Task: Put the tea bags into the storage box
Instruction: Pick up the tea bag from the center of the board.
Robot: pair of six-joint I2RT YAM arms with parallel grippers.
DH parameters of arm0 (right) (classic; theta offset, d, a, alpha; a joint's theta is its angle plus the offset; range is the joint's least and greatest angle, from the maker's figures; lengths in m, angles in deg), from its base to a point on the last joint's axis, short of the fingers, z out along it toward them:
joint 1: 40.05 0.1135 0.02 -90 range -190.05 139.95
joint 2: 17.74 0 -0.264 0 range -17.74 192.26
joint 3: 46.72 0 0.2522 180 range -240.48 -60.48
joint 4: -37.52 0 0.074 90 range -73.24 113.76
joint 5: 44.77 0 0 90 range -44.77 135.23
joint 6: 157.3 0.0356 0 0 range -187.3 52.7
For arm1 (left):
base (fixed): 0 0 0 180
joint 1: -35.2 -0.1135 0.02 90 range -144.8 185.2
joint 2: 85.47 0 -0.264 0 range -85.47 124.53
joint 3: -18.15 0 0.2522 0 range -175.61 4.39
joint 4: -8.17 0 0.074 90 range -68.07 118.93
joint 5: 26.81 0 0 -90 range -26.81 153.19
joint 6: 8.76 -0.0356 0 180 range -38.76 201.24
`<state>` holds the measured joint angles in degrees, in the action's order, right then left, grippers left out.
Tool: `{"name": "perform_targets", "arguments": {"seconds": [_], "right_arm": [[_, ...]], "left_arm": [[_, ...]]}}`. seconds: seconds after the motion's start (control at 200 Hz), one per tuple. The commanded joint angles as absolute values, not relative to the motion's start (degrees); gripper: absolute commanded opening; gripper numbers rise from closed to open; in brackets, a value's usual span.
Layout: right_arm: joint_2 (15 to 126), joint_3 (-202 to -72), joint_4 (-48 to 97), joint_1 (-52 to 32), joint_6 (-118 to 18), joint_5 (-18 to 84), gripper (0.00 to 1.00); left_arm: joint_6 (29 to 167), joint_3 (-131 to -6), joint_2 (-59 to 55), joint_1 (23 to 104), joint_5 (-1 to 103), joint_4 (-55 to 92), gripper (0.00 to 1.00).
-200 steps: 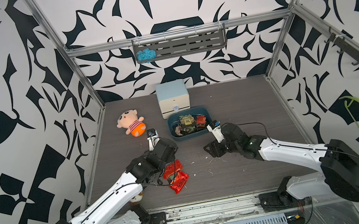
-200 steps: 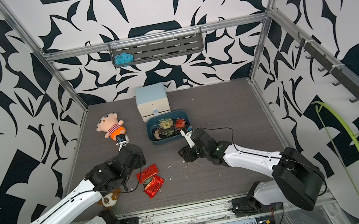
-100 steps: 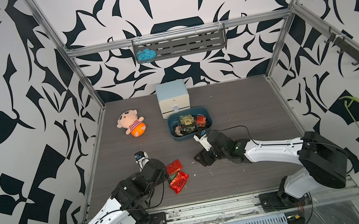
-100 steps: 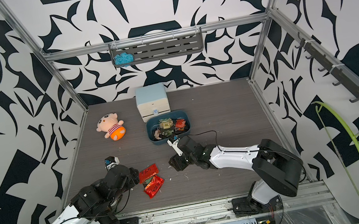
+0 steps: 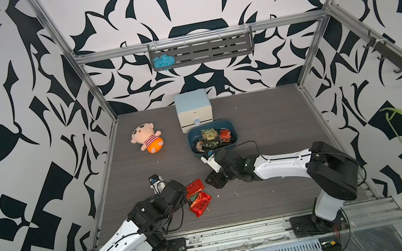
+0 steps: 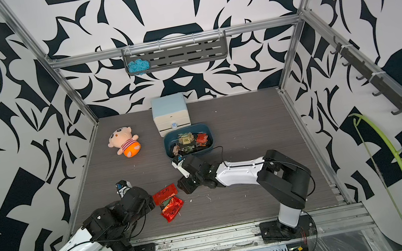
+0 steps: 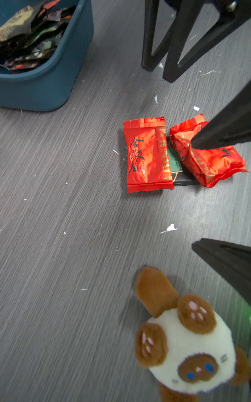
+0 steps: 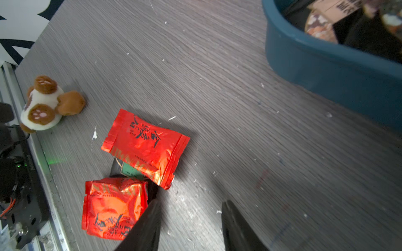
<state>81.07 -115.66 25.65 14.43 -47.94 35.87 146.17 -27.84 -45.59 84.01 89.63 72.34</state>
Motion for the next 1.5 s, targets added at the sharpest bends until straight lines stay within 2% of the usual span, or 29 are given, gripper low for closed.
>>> {"name": "perform_targets", "arguments": {"seconds": [0.0, 0.255, 0.5, 0.645, 0.72, 0.835, 0.935, 1.285, 1.39, 1.495], "right_arm": [[82.02, -118.59, 24.09, 14.66, -47.45, 34.67, 0.49], [84.94, -120.8, 23.41, 14.88, -46.29, 32.72, 0.48], [88.8, -124.88, 21.13, 14.97, -44.65, 32.28, 0.46], [91.86, -127.97, 18.14, 15.19, -44.18, 32.2, 0.37], [93.11, -129.26, 16.6, 15.57, -44.39, 32.18, 0.28], [94.03, -130.44, 15.15, 16.19, -45.03, 32.99, 0.23], [94.7, -130.69, 14.64, 16.29, -45.06, 33.45, 0.19], [96.06, -131.43, 13.88, 16.37, -45.3, 33.04, 0.18], [96.08, -131.42, 13.85, 16.38, -45.37, 33.06, 0.17], [96.24, -131.59, 13.74, 16.37, -45.37, 32.94, 0.17]], "left_arm": [[146.58, -26.19, -45.61, 83.2, 90.35, 73.0, 0.71], [146.46, -22.92, -45.39, 79.92, 85.97, 69.06, 0.72], [146.67, -18.93, -42.5, 78.44, 78.65, 57.12, 0.71], [146.77, -18.62, -38.87, 78.18, 78.21, 54.7, 0.71], [146.83, -18.75, -37.36, 78.1, 78.1, 53.97, 0.7], [146.21, -18.48, -36.32, 78.09, 77.86, 52.18, 0.7], [146.27, -18.06, -35.79, 77.85, 77.78, 51.02, 0.68], [144.62, -17.07, -33.42, 75.79, 76.85, 46.95, 0.57], [143.7, -16.59, -33.09, 74.54, 75.95, 44.0, 0.49], [142.97, -16.43, -32.76, 73.27, 74.98, 41.65, 0.45]]}}
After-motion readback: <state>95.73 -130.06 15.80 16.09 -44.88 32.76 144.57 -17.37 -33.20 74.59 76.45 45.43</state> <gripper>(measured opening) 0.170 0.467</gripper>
